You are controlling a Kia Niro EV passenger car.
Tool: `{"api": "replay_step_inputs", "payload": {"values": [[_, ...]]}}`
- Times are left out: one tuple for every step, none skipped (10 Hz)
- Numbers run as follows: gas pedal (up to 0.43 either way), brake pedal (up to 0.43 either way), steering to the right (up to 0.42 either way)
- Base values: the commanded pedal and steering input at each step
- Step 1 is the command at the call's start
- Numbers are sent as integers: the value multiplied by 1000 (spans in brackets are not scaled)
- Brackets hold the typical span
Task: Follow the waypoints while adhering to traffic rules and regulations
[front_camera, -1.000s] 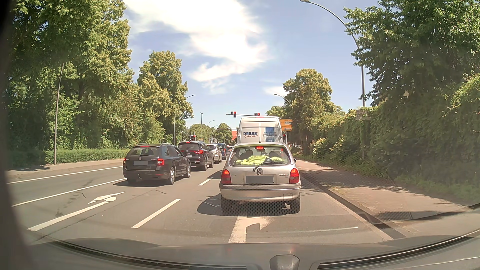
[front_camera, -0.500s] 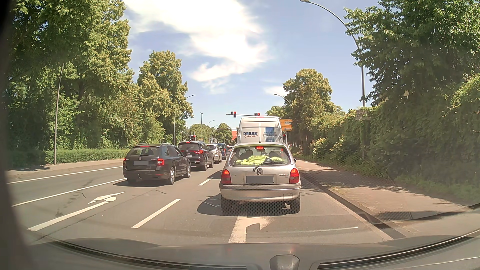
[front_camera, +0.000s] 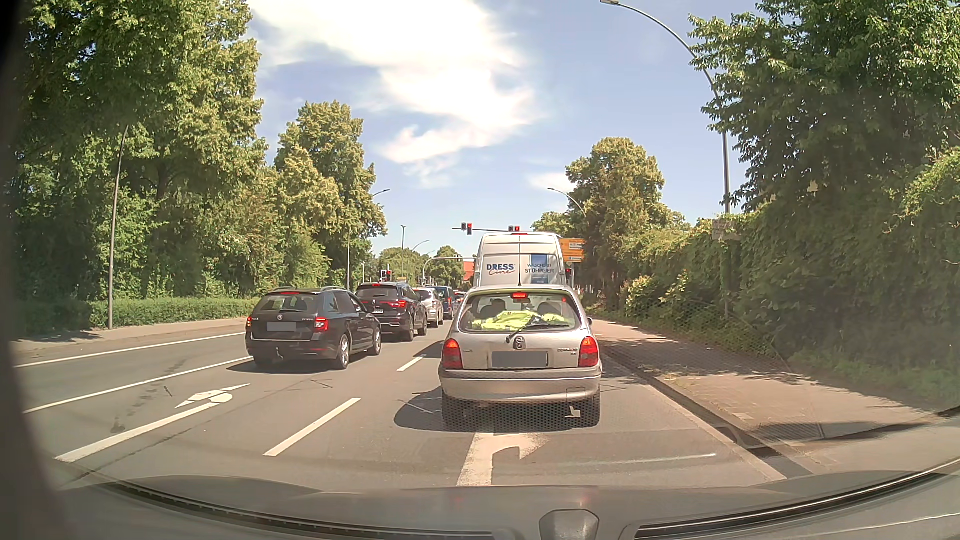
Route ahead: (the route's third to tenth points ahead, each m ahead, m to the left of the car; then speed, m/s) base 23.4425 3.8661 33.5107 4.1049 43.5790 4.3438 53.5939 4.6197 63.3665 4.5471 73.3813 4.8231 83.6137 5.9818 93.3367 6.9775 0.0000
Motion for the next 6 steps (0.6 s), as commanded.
{"api": "replay_step_inputs", "payload": {"values": [[0,220,7],[0,220,8],[0,220,8],[0,226,8],[0,220,8],[0,220,8]]}}
